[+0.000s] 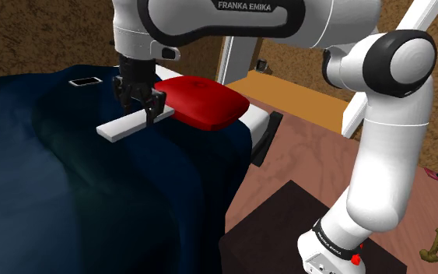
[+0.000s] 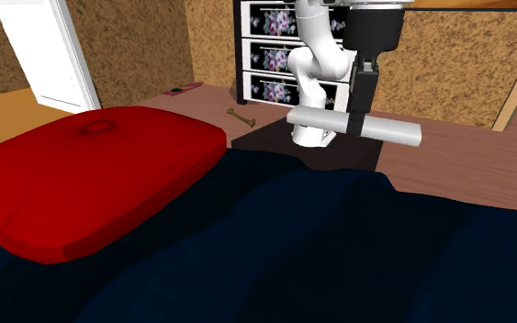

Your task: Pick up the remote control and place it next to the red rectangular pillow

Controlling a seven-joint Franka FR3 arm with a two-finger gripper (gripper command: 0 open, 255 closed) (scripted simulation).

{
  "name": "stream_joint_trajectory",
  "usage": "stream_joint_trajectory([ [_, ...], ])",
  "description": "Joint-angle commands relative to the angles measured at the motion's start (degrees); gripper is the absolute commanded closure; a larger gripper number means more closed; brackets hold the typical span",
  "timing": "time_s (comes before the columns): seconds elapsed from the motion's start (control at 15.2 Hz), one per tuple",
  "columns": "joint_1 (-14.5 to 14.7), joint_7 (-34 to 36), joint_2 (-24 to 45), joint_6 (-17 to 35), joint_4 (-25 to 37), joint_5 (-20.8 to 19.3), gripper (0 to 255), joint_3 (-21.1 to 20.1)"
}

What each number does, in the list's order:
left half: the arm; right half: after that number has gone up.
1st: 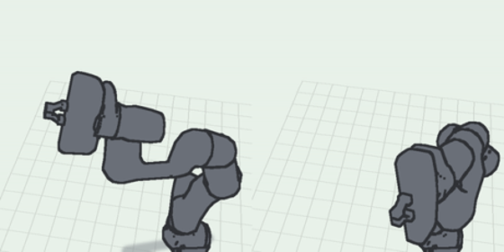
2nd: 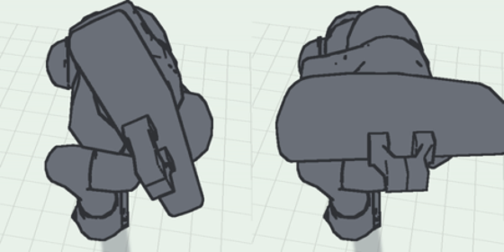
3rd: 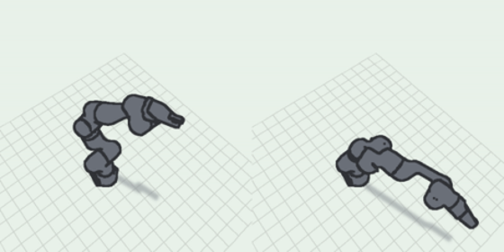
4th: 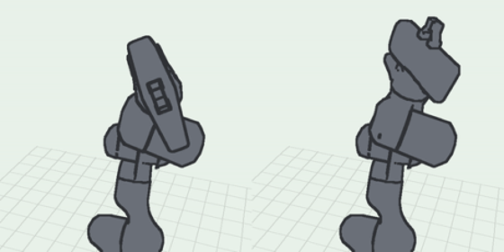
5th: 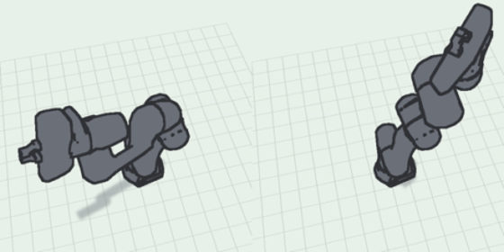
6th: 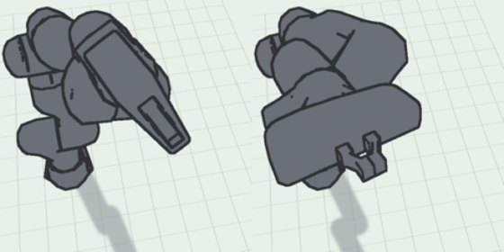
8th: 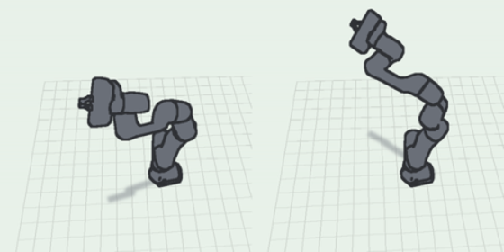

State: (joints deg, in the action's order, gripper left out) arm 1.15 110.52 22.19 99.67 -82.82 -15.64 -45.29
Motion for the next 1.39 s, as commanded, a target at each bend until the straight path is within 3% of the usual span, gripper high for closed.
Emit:
stream_joint_trajectory([
  [0.0, 0.2, -0.1, -0.2, -1.5, 1.4, 0.2, 255, -0.1],
  [0.26, 0.9, -0.2, 0.2, -4.5, 4.7, 0.0, 255, -0.2],
  [0.53, -7.7, -6.6, -8.8, -0.7, -5.7, 6.2, 255, -0.8],
  [0.79, -14.3, -14.4, -17.3, 1.6, -13.9, 12.5, 255, 0.4],
  [1.32, -21.0, -30.2, -30.4, 3.2, -25.7, 21.5, 255, 7.6],
])
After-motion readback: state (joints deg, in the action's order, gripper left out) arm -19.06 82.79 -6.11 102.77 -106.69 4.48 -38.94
